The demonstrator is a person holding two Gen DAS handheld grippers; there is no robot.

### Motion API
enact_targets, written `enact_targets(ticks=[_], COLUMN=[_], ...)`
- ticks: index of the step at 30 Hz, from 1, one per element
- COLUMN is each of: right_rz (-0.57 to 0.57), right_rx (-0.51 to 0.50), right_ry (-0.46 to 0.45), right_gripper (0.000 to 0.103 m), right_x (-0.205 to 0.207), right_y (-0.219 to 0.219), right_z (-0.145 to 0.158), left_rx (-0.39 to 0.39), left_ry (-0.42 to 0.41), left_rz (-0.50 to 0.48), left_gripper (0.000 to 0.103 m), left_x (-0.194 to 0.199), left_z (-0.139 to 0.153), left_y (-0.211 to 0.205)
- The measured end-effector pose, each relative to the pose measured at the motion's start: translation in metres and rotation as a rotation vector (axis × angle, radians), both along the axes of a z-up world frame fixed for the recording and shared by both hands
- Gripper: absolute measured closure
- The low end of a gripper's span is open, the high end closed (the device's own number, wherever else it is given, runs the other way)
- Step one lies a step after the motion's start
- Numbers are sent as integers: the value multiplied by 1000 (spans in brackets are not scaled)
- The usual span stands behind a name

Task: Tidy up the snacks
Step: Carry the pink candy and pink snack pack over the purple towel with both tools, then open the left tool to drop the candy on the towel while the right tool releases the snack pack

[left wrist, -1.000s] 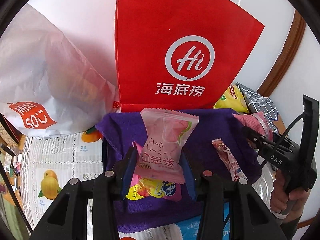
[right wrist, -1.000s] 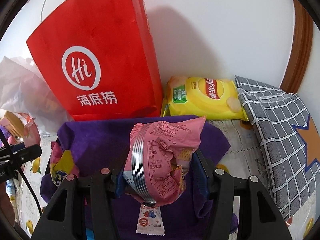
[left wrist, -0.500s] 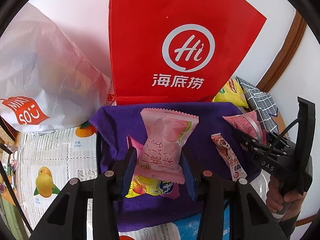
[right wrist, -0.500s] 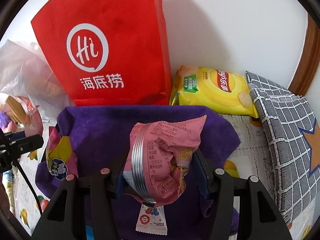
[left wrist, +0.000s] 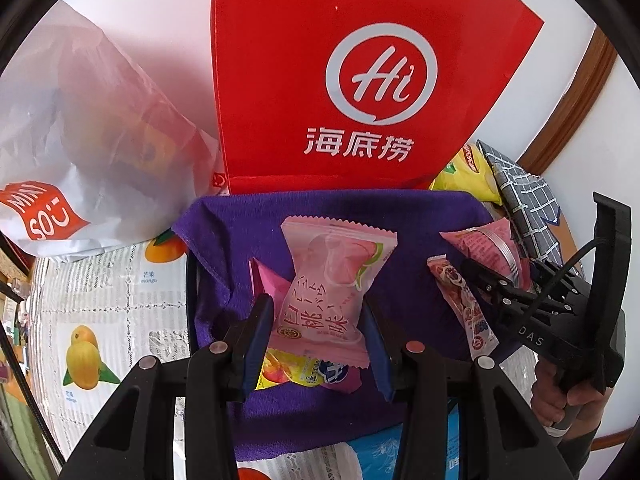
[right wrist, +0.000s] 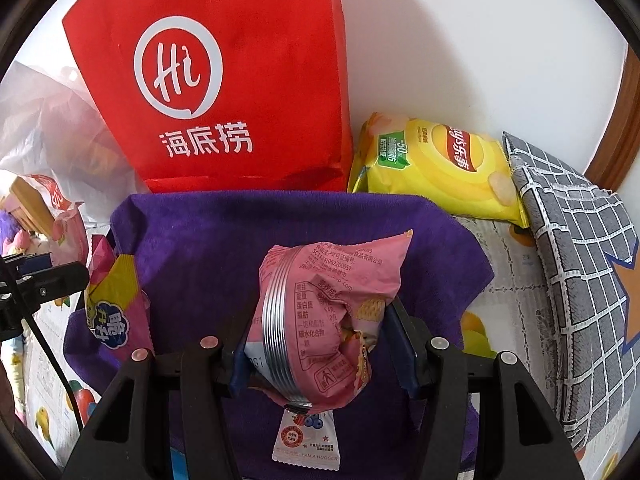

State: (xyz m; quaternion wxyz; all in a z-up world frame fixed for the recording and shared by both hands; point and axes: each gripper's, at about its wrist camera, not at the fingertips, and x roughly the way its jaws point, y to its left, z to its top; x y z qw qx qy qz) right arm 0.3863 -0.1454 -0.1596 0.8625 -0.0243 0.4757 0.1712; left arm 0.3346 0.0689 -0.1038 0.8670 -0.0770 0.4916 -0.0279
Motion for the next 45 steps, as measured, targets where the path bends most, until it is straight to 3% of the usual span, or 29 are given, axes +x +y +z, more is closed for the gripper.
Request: enact_targets(ticks=[26, 38, 42, 45], right_rz=[25, 25, 11, 1], right_rx=[-36, -47, -40, -28], right_ry=[33, 8, -5, -28], right_gripper=[45, 37, 37, 37], right_x=[2, -5, -7, -12], right_y=[10, 8, 5, 3], right_z=[-8, 2, 12, 22], left_rx=[8, 14, -5, -5], left_ry=[35, 46, 48, 33], left_rz=[-24, -38, -59, -65], left_gripper=[60, 60, 45, 41], left_x=[3, 5, 5, 3], left_z=[-10, -12, -10, -5], left_y=[-6, -10, -13, -15])
